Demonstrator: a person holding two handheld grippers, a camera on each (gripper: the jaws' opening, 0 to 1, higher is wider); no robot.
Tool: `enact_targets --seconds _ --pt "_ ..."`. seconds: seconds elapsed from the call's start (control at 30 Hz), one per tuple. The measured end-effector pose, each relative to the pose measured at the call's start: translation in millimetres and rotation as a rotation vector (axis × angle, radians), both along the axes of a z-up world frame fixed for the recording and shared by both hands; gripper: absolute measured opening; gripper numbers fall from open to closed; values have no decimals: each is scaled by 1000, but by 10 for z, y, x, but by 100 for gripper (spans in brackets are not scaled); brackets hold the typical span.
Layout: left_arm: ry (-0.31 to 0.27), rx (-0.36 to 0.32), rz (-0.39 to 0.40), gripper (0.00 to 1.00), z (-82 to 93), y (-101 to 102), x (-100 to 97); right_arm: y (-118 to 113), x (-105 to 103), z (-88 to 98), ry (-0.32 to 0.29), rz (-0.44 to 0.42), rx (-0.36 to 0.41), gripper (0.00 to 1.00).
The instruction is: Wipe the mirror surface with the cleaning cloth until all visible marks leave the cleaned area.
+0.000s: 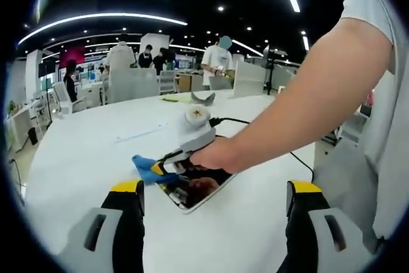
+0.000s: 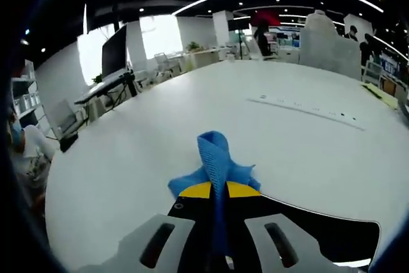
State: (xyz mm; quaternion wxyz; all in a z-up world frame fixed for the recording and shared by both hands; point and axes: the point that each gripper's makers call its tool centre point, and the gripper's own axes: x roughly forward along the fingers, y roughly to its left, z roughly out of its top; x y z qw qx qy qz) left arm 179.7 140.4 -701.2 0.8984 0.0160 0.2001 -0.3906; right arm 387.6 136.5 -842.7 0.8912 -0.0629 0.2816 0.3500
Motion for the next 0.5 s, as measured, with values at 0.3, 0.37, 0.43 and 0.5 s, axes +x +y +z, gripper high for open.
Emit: enact_targets --seconds 0.3,0.37,0.43,0.5 --pt "-8 27 -6 92 16 -133 29 -49 -2 6 16 -3 25 2" --pt "2 31 2 92 0 -129 36 -94 -5 -2 19 -4 34 2" --pt "1 40 4 91 6 -121 33 -105 -8 -1 19 -4 48 1" --pt "4 38 7 91 16 -120 33 -95 -9 4 12 6 43 1"
